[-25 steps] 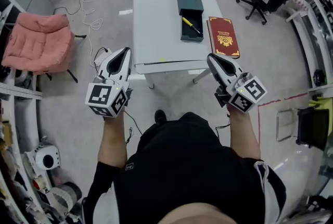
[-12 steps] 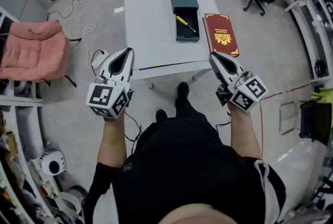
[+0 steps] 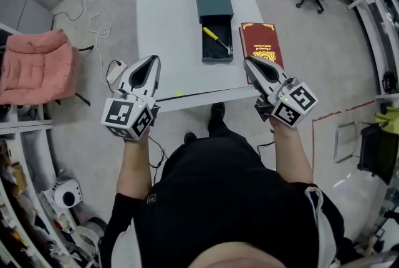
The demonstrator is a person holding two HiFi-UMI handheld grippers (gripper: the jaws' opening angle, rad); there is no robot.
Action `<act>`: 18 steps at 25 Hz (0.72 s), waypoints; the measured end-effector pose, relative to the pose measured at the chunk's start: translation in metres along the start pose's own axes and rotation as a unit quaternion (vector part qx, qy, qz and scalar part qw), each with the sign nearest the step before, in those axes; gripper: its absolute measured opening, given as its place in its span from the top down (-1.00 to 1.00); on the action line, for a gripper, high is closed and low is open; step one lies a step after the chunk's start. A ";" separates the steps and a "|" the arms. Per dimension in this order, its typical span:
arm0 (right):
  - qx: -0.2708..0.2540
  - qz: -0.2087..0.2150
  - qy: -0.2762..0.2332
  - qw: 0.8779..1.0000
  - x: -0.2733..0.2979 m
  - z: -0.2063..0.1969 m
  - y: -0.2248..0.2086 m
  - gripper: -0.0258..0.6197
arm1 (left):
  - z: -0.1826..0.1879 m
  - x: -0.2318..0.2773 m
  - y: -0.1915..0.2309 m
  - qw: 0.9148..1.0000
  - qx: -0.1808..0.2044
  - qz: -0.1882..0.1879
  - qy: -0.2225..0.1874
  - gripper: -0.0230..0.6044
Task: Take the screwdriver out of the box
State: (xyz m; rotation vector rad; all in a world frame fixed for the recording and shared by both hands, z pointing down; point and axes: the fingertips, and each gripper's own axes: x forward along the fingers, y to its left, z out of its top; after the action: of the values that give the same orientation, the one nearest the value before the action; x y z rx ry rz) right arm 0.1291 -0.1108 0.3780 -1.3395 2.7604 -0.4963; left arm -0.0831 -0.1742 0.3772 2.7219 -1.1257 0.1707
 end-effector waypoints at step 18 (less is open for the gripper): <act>-0.005 0.048 0.061 0.997 0.049 0.025 -0.118 0.82 | 0.018 0.114 0.014 0.998 -0.006 0.054 0.022 0.87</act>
State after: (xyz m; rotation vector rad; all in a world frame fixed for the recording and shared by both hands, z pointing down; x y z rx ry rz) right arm 0.1923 -0.2241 0.3948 -1.2113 2.9110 -0.5779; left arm -0.0122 -0.2660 0.3817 2.6336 -1.2590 0.2364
